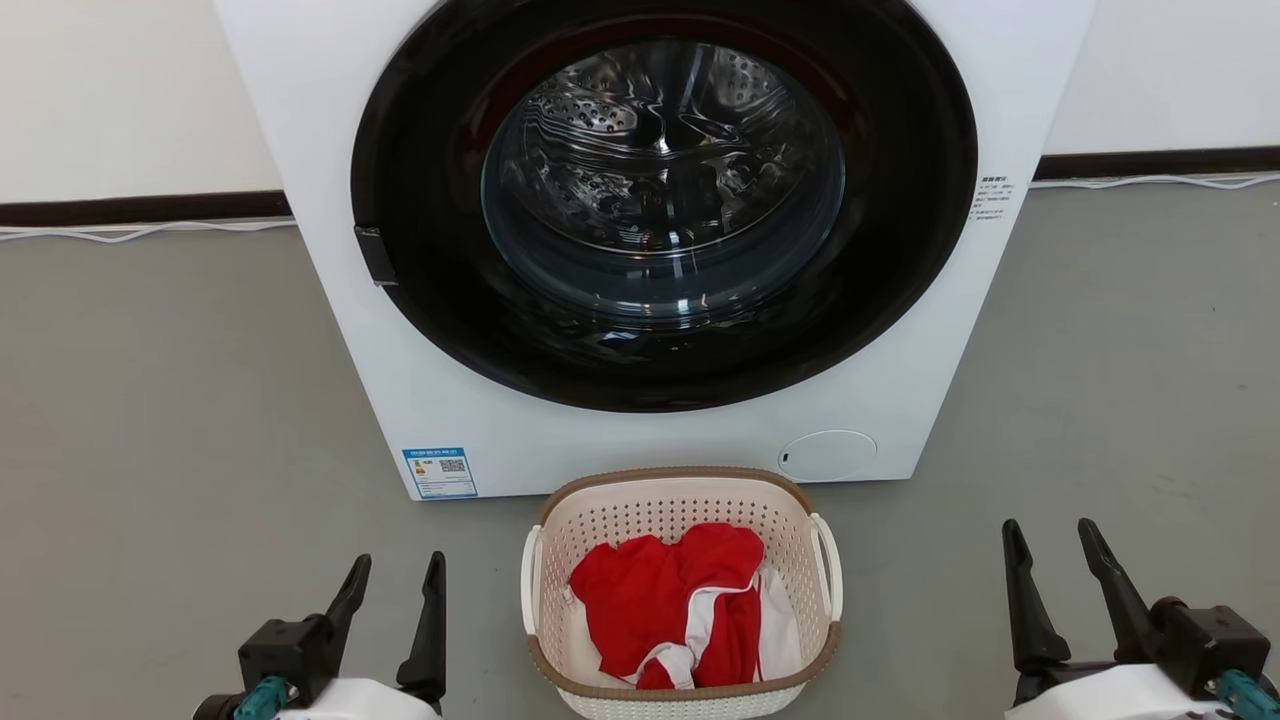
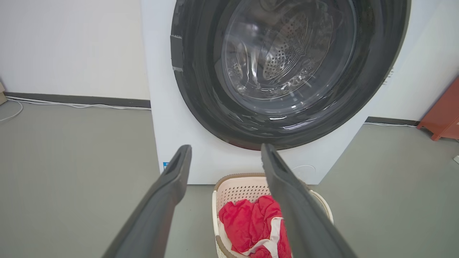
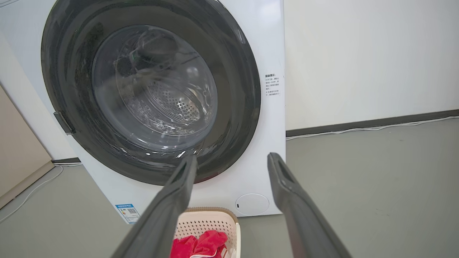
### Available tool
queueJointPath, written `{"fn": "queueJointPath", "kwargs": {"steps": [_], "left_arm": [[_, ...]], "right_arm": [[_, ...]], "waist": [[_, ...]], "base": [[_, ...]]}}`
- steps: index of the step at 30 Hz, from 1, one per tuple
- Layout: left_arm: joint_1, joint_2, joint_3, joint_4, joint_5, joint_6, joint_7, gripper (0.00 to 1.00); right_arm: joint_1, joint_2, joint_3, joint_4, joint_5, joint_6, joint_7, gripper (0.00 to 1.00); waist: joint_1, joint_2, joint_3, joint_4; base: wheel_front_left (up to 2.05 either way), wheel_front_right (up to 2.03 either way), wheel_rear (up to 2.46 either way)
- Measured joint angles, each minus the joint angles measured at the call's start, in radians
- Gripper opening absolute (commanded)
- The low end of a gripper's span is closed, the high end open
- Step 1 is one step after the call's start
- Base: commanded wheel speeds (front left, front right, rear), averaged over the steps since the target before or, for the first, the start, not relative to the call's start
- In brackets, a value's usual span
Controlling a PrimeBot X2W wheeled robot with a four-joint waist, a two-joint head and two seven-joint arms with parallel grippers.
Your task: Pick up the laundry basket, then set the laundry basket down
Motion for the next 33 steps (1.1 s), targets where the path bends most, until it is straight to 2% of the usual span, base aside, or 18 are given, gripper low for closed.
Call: {"fn": "queueJointPath", "kwargs": {"steps": [13, 24, 29, 33], "left_arm": [[0.015, 0.0, 0.002, 0.013, 0.14, -0.01, -0.035, 1.0], [0.015, -0.001, 0.019, 0.024, 0.141, -0.01, -0.035, 1.0], [0.0, -0.003, 0.028, 0.035, 0.135, -0.019, -0.038, 1.0], [-0.07, -0.005, 0.031, 0.068, 0.129, -0.022, -0.04, 1.0]], "right_arm": [[0.0, 0.0, 0.0, 0.01, -0.135, 0.0, -0.04, 1.0], [-0.005, 0.005, -0.001, 0.01, -0.14, 0.0, -0.04, 1.0], [-0.027, 0.009, -0.008, 0.013, -0.151, 0.0, -0.04, 1.0], [-0.101, 0.014, -0.012, 0.044, -0.166, 0.0, -0.04, 1.0]], "waist": [[0.0, 0.0, 0.007, -0.004], [0.0, 0.0, 0.027, -0.003], [0.0, 0.0, 0.067, -0.003], [0.0, 0.0, 0.119, -0.004]], "base": [[0.0, 0.0, 0.0], [0.0, 0.0, 0.0], [0.0, 0.0, 0.0], [0.0, 0.0, 0.0]]}}
